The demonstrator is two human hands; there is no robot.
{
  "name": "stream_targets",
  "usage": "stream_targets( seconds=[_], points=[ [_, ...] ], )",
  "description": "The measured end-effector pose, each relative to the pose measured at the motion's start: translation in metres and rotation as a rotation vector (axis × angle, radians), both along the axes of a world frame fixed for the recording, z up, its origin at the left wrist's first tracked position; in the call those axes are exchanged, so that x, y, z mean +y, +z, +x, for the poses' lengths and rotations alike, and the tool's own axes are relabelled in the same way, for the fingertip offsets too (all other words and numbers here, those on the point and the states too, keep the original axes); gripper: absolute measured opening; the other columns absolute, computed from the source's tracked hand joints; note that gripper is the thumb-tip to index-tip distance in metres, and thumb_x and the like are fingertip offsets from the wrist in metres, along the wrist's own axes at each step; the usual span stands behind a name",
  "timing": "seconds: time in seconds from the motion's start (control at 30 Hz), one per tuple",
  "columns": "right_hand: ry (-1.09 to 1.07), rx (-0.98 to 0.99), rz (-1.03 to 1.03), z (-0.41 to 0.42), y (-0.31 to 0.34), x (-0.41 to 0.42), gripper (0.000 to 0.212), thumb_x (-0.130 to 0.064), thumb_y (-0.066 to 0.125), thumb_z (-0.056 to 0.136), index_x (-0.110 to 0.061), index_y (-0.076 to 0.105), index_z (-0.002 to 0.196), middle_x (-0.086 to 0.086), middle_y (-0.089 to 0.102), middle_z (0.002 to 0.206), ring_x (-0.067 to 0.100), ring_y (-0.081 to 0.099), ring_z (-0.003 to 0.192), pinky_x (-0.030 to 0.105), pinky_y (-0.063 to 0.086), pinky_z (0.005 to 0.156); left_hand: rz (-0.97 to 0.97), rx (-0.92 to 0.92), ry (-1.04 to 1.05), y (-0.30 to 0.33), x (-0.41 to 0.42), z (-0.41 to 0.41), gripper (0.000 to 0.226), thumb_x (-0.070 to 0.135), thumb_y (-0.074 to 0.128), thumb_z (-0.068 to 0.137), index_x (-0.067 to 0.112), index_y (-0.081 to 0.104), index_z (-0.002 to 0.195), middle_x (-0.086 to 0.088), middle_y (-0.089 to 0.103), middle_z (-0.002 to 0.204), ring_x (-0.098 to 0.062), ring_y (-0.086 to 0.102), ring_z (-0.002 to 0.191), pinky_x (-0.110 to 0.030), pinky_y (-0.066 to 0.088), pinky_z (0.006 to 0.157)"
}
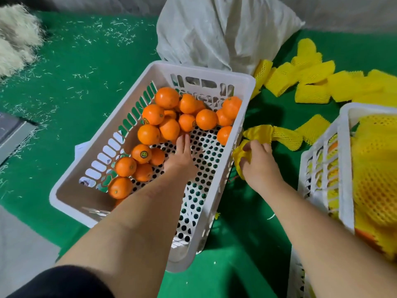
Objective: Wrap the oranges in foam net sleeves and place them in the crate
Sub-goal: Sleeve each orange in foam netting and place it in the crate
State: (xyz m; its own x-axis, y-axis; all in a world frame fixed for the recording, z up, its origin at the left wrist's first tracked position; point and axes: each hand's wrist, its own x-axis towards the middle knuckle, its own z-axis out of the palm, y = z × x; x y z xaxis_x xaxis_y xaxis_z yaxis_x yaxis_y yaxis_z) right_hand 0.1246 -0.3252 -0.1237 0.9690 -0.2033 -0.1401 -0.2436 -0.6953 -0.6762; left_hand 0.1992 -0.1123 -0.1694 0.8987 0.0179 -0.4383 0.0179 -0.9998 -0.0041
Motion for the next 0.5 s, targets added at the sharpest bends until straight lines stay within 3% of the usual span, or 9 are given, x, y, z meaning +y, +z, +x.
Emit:
stream_targets(
  seconds=[0.07,0.13,0.23,0.27,0.33,0.4,0.47,0.5],
  points=[
    [-0.023,0.013,0.070,0.004,0.002,0.003,0.022,-0.014,0.062,0.097,-0.016,0.057,0.119,0.002,0.039,0.115,0.034,0.054,0.110,0.048,0.049,0.100,-0.031,-0.034,0.032,-0.002,-0.004,-0.003,0.104,0.023,0.057,0.099,0.025,-0.025,0.163,-0.005,0.000,0.172,-0.037,0.045,0.135,-0.048,0.056,0.097],
    [-0.045,0.037,0.170,0.009,0.006,0.005,0.032,-0.015,0.062,0.096,-0.021,0.059,0.127,-0.001,0.038,0.119,0.025,0.054,0.111,0.041,0.052,0.094,0.026,-0.074,0.047,-0.007,-0.004,-0.007,0.100,0.028,0.056,0.101,0.024,-0.022,0.164,-0.011,0.013,0.166,-0.038,0.030,0.146,-0.046,0.047,0.107],
    [-0.046,0.027,0.317,0.012,0.009,0.006,0.045,-0.011,0.059,0.093,-0.034,0.053,0.131,-0.004,0.036,0.128,0.005,0.053,0.098,0.018,0.046,0.070,0.217,-0.166,-0.093,-0.013,0.004,-0.003,0.083,0.029,0.044,0.104,0.022,-0.010,0.167,-0.013,-0.003,0.169,-0.037,0.019,0.151,-0.043,0.032,0.119],
    [-0.041,0.010,0.314,0.012,0.009,0.006,0.045,-0.010,0.060,0.093,-0.034,0.053,0.130,-0.004,0.036,0.128,0.005,0.053,0.097,0.019,0.047,0.073,0.227,-0.149,-0.120,-0.014,0.005,-0.001,0.080,0.029,0.043,0.105,0.022,-0.008,0.167,-0.012,-0.014,0.171,-0.038,0.021,0.151,-0.043,0.032,0.120],
    [-0.062,-0.005,0.276,0.012,0.008,0.004,0.042,-0.010,0.062,0.094,-0.028,0.055,0.132,-0.002,0.037,0.126,0.014,0.054,0.101,0.030,0.050,0.090,0.183,-0.072,-0.099,-0.014,0.003,-0.002,0.082,0.023,0.045,0.103,0.023,-0.005,0.167,-0.010,-0.024,0.171,-0.038,0.035,0.145,-0.041,0.045,0.104],
    [-0.085,0.008,0.263,0.012,0.010,0.003,0.038,-0.013,0.062,0.095,-0.024,0.056,0.131,-0.001,0.037,0.125,0.020,0.052,0.108,0.035,0.048,0.097,0.118,-0.044,-0.077,-0.018,-0.004,-0.012,0.077,0.020,0.046,0.101,0.024,0.003,0.165,-0.013,-0.001,0.172,-0.037,0.040,0.140,-0.041,0.049,0.096],
    [-0.090,0.012,0.262,0.012,0.010,0.003,0.037,-0.015,0.062,0.095,-0.024,0.057,0.130,-0.001,0.037,0.123,0.021,0.051,0.110,0.037,0.047,0.100,0.049,-0.110,-0.064,-0.026,-0.009,-0.026,0.071,0.025,0.048,0.100,0.021,0.011,0.161,-0.011,0.029,0.159,-0.034,0.038,0.138,-0.043,0.042,0.108],
    [-0.092,0.016,0.258,0.011,0.010,0.002,0.037,-0.015,0.062,0.094,-0.023,0.057,0.130,-0.002,0.036,0.122,0.022,0.051,0.111,0.039,0.047,0.103,-0.014,-0.134,0.029,-0.028,-0.011,-0.029,0.075,0.028,0.051,0.099,0.020,0.009,0.161,-0.011,0.031,0.154,-0.034,0.035,0.139,-0.043,0.037,0.113]
  ],
)
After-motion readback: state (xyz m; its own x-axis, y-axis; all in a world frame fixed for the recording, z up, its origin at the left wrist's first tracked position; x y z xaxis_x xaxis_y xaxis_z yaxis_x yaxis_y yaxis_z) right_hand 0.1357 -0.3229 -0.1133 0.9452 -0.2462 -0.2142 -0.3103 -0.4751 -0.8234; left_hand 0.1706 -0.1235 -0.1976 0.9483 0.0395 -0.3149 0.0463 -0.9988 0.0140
